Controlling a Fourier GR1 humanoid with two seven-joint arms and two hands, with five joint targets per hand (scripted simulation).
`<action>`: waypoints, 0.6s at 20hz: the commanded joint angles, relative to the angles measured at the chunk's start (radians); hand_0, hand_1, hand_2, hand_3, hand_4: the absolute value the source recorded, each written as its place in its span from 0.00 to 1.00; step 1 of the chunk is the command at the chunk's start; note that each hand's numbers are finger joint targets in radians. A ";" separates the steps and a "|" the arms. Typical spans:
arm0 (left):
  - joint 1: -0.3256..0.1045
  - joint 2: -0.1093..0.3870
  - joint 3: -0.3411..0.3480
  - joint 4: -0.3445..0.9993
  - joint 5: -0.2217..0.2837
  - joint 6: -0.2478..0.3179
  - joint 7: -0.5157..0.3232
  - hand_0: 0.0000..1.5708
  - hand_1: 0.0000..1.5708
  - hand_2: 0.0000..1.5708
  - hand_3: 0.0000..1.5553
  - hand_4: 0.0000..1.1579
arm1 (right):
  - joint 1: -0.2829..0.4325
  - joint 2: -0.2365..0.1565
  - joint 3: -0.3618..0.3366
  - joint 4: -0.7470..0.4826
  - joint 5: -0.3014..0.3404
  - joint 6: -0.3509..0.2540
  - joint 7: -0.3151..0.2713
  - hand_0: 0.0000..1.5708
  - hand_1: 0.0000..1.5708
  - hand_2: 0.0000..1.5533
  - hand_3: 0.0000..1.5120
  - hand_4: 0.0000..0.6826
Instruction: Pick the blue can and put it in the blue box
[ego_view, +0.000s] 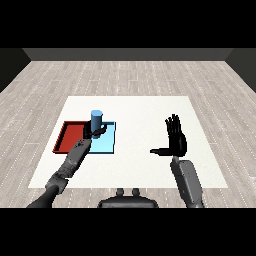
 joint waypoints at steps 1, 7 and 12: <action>-0.071 -0.001 0.014 0.202 -0.032 -0.057 0.003 1.00 1.00 0.99 0.96 0.91 | -0.019 0.031 -0.010 0.102 0.003 0.020 -0.058 0.00 0.00 0.00 0.00 0.00; -0.117 -0.112 0.041 0.411 -0.054 0.038 -0.010 1.00 1.00 1.00 0.94 0.85 | -0.001 0.035 -0.037 0.105 -0.018 0.022 -0.057 0.00 0.00 0.00 0.00 0.00; -0.127 -0.098 0.097 0.480 -0.016 0.007 0.026 0.73 0.73 0.72 0.68 0.77 | 0.012 0.007 -0.093 0.112 -0.050 0.040 -0.051 0.00 0.00 0.00 0.00 0.00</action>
